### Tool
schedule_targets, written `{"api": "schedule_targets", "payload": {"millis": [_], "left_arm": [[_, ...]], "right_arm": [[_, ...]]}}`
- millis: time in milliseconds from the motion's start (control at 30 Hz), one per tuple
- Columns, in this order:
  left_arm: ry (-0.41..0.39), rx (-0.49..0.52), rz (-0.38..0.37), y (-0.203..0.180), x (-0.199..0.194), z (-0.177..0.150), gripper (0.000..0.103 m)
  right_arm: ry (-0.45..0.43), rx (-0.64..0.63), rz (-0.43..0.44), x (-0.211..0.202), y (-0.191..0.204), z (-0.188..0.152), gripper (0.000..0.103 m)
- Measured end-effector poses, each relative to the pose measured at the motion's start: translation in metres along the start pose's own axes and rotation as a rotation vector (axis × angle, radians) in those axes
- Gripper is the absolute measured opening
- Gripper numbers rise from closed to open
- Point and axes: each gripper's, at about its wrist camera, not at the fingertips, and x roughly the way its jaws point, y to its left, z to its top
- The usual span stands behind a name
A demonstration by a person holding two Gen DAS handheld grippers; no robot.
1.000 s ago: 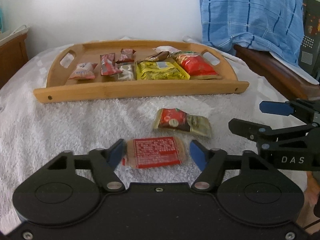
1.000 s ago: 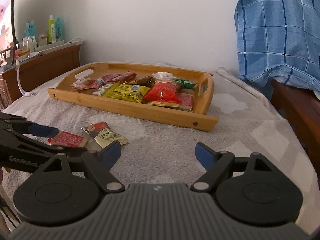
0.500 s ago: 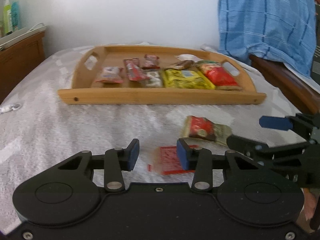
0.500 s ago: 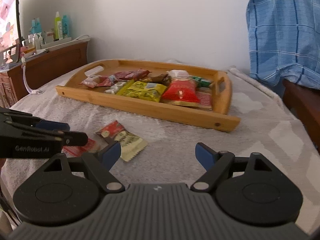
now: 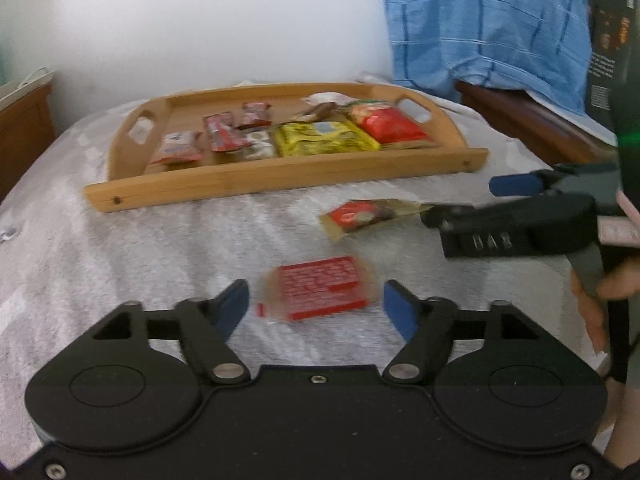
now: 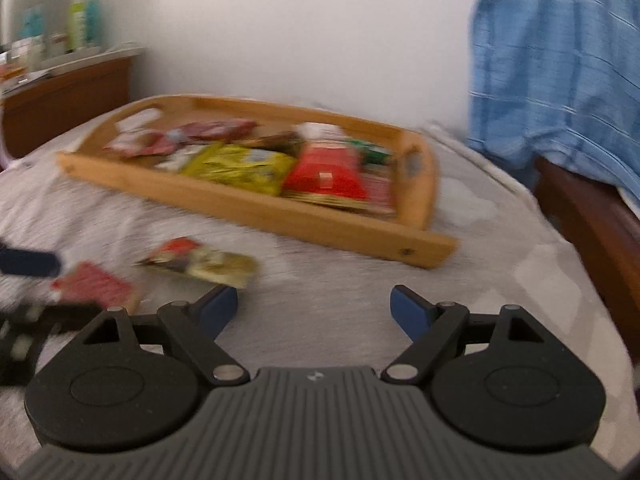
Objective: Organize snacks
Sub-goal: 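Grasp the red-printed pastry with the left gripper, then grasp the red-and-cream packet with the right gripper while the left holds the pastry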
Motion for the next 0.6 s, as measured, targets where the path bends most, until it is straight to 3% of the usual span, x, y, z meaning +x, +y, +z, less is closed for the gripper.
{"api": "schedule_targets", "payload": {"millis": [133,200,267,433,600], "left_arm": [[0.014,-0.004,0.016,-0.01,0.01,0.0,0.082],[-0.002,-0.019,0.046,-0.013,0.013,0.0,0.077],[-0.02,-0.023,0.061,-0.015,0.012,0.0,0.063],[-0.023,-0.048,0.067,-0.006,0.007,0.0,0.062],[-0.034,-0.093,0.132,0.017,0.0,0.001,0.062]], "right_arm": [[0.014,0.064,-0.017,-0.001,-0.017,0.002,0.09],[0.017,0.086,-0.02,-0.003,-0.024,0.001,0.09],[0.02,0.099,-0.02,-0.005,-0.027,0.001,0.09],[0.021,0.137,0.006,-0.011,-0.028,0.0,0.09],[0.02,0.212,0.077,-0.011,-0.023,0.004,0.091]]}}
